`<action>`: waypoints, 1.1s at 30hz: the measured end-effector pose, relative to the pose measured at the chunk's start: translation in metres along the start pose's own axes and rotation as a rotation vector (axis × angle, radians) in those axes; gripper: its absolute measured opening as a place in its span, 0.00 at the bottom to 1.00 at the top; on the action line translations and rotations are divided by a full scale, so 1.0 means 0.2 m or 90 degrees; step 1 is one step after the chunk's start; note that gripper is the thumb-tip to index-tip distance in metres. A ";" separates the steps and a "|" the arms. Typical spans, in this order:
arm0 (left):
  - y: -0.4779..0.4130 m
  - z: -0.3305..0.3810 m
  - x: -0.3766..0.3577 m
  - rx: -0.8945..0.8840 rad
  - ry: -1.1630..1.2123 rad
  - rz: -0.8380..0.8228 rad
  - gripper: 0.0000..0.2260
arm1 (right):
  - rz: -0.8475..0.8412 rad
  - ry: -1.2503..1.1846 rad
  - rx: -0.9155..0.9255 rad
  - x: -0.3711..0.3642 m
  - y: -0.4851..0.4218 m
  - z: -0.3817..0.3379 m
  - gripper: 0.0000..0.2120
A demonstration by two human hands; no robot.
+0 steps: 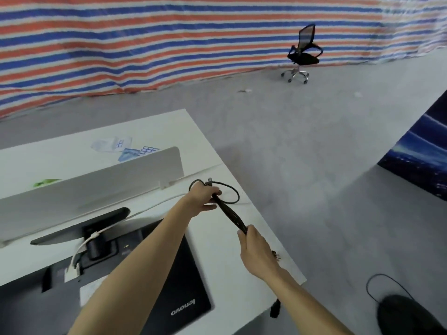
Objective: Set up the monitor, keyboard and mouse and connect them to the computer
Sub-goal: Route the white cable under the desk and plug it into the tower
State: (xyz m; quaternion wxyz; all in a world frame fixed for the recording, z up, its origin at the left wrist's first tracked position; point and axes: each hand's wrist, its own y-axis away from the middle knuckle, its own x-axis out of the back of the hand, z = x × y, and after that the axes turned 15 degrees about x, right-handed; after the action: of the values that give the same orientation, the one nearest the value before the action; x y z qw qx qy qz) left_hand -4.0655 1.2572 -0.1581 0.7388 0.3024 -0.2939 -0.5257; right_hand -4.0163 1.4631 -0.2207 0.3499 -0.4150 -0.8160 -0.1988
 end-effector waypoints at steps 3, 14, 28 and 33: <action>-0.10 -0.05 0.03 0.051 -0.119 0.113 0.23 | -0.088 0.046 0.038 -0.05 -0.13 0.11 0.13; -0.08 -0.81 -0.12 0.220 -0.271 0.401 0.35 | -0.309 0.305 0.187 -0.40 -0.45 0.51 0.26; 0.08 -1.51 -0.30 0.136 -0.600 0.321 0.30 | -0.239 0.224 0.207 -0.44 0.13 0.53 0.30; 0.21 -1.75 -0.29 0.035 -0.639 0.276 0.30 | -0.168 0.158 0.145 -0.49 0.57 0.49 0.26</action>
State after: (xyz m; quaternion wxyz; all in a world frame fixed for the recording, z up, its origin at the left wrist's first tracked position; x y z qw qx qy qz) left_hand -3.7932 1.3719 -0.3596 0.5911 -0.0340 -0.6796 -0.4332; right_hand -3.9228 1.5362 -0.3551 0.4636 -0.2345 -0.8310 -0.1987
